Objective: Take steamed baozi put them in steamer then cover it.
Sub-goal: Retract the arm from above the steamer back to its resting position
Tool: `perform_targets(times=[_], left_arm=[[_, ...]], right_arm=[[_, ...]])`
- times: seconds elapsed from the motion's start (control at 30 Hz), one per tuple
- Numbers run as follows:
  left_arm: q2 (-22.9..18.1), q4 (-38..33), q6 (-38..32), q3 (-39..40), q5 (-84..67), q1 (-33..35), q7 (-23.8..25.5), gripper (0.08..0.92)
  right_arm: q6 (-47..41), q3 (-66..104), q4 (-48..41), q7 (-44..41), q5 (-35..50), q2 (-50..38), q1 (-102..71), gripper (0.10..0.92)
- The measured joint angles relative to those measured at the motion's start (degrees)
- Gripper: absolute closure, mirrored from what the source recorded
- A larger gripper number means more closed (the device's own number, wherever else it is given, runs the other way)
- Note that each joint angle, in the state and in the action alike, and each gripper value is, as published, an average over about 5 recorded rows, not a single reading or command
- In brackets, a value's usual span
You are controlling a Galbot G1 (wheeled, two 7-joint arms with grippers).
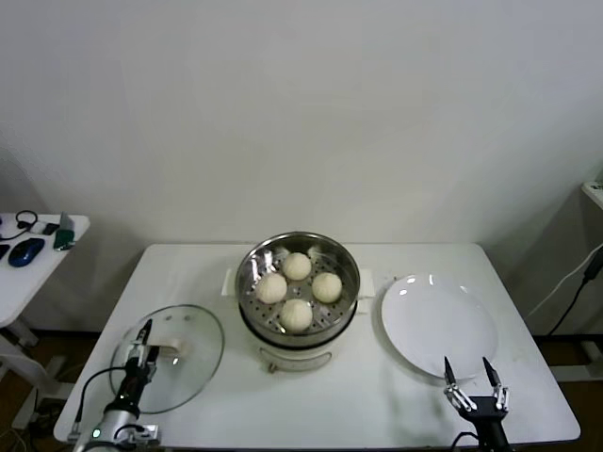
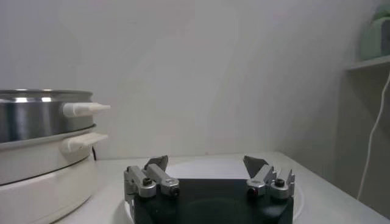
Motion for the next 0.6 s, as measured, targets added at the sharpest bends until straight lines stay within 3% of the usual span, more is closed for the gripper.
perform_targets(times=[0.6], left_arm=[[-0.61,3.44,-0.94,0.17,0.60,-1.57,-1.33,0.779]], right_arm=[[-0.02,0.35,0.30,-0.04,-1.01,1.05,0.12,0.203]])
